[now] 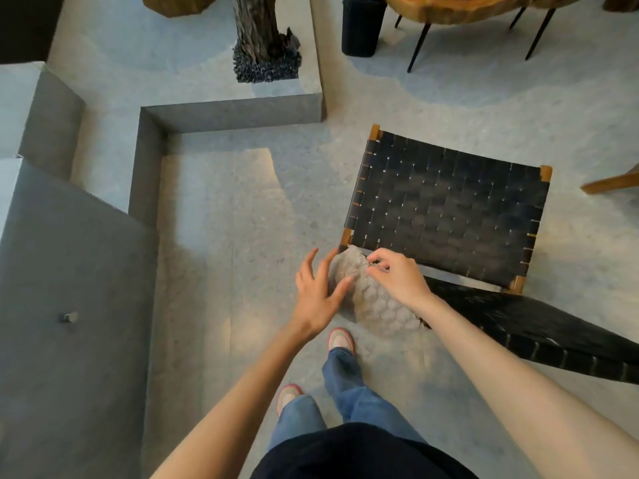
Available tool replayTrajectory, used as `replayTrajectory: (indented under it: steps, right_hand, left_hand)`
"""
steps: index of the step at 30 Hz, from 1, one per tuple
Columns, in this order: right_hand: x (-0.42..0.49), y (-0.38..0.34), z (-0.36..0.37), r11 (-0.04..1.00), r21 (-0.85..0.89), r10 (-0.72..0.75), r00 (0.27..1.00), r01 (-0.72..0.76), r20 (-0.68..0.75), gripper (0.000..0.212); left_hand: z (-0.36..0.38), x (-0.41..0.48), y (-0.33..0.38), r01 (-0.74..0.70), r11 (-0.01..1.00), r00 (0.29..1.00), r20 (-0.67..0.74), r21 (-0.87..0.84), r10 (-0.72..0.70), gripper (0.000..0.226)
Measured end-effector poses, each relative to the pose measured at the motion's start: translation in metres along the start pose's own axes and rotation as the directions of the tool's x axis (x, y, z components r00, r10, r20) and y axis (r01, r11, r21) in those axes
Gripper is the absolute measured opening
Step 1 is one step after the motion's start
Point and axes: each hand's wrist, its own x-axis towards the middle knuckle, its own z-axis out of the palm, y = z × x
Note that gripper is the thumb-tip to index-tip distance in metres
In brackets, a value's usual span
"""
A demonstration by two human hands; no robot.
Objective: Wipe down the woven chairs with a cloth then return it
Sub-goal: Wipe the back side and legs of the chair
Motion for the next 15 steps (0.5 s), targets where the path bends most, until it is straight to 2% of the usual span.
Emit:
replayTrajectory:
  steps: [2,4,7,10,12,14,15]
  right_hand:
    - [0.005,0.007,0.004,1.0,0.008,-0.009,0.999,0.009,0.049,0.023]
    - [0.008,0.014,0.006,0.999,0.043,-0.001,0.999,-0.002,0.054,0.02]
    - [0.004,0.02,0.013,0.995,0.095,0.001,1.0,-0.001,-0.006,0.011]
    - [-0.005,0.024,0.022,0.998,0.065,-0.021,0.996,0.027,-0.084,0.01]
    - [-0.009,0.026,0.025,0.999,0.027,-0.035,0.993,0.038,-0.109,0.011]
    - [-0.008,0.028,0.024,0.999,0.025,-0.044,0.993,0.047,-0.107,0.011]
    - [-0.006,0.028,0.024,0.998,0.017,-0.053,0.994,0.055,-0.096,0.011]
  left_hand:
    - [0.012,0.005,-0.004,-0.028,1.0,0.999,0.03,-0.004,0.029,0.057]
    - [0.019,0.012,-0.006,-0.115,0.993,0.993,0.005,0.007,0.115,0.054]
    - [0.022,0.019,-0.011,-0.193,0.977,0.979,-0.042,0.094,0.198,0.049]
    - [0.021,0.022,-0.013,-0.318,0.926,0.942,-0.043,0.204,0.333,0.051]
    - [0.017,0.03,-0.016,-0.464,0.834,0.871,-0.016,0.297,0.491,0.045]
    - [0.009,0.042,-0.024,-0.627,0.669,0.755,0.096,0.399,0.649,0.047]
    - [0.008,0.046,-0.028,-0.657,0.623,0.728,0.14,0.425,0.672,0.047]
